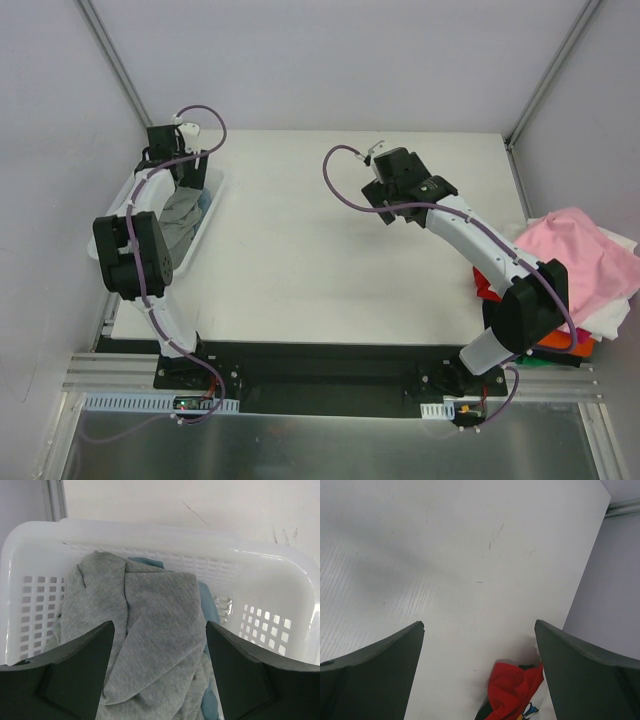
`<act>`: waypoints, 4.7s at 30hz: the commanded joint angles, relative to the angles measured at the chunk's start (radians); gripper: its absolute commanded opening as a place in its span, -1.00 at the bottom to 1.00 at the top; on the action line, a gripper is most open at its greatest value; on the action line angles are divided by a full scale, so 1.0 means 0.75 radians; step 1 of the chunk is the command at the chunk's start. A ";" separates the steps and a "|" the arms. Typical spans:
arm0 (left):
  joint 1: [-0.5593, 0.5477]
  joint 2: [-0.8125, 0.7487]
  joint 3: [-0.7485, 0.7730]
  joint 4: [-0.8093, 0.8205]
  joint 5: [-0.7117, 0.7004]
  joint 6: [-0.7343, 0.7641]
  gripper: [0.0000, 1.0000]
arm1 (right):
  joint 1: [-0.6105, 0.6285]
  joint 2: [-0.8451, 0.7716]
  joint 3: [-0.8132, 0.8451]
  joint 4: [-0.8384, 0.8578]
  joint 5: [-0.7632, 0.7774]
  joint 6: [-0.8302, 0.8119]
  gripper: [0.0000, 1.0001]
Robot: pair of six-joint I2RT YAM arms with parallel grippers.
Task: Fold and stack the t-shirts
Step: Grab crumpled tshirt from bin with the left arm, then move the tshirt to the center of the board
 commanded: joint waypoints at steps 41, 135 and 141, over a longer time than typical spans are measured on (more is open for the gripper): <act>0.047 -0.514 0.469 -0.261 0.636 -0.451 -1.00 | 0.011 0.047 0.062 -0.064 -0.089 0.009 0.93; -0.636 0.024 0.874 -0.441 0.711 -0.216 -1.00 | -0.276 0.033 0.191 -0.184 -0.099 0.064 0.93; -0.655 0.008 0.942 -0.441 0.692 -0.241 -1.00 | -0.276 0.047 0.183 -0.182 -0.095 0.068 0.93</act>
